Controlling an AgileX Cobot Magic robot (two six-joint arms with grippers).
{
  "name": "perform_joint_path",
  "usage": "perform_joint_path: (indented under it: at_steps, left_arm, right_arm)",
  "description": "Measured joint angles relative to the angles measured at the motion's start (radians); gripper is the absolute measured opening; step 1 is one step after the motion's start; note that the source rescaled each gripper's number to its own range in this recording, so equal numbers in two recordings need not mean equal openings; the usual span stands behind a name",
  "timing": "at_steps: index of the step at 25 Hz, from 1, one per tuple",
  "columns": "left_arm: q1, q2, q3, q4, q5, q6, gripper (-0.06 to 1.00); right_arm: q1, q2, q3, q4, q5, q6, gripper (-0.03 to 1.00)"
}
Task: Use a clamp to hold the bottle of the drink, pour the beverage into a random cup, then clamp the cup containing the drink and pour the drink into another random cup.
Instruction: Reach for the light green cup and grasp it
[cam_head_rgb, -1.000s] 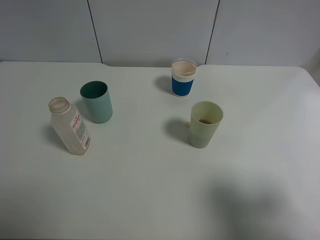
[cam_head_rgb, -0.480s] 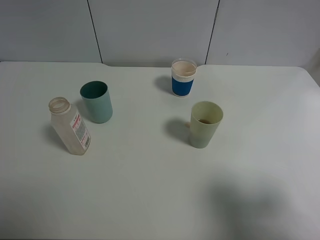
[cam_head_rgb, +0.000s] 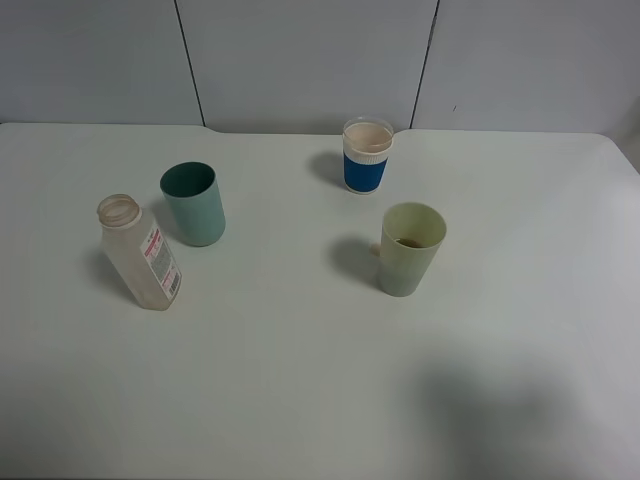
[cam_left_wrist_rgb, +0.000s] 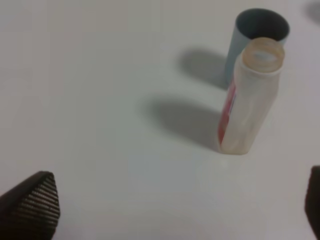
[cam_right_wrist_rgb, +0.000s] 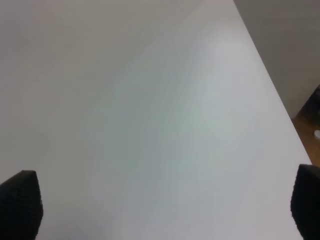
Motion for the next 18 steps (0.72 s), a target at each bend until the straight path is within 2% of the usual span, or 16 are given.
perform_joint_path:
  at_steps: [12, 15, 18]
  left_arm:
    - [0.000, 0.000, 0.000, 0.000, 0.000, 0.000, 1.00]
    - [0.000, 0.000, 0.000, 0.000, 0.000, 0.000, 1.00]
    - [0.000, 0.000, 0.000, 0.000, 0.000, 0.000, 1.00]
  right_arm:
    - [0.000, 0.010, -0.001, 0.011, -0.011, 0.000, 1.00]
    - [0.000, 0.078, -0.029, 0.026, -0.076, -0.001, 1.00]
    - [0.000, 0.262, -0.070, 0.070, -0.228, -0.001, 1.00]
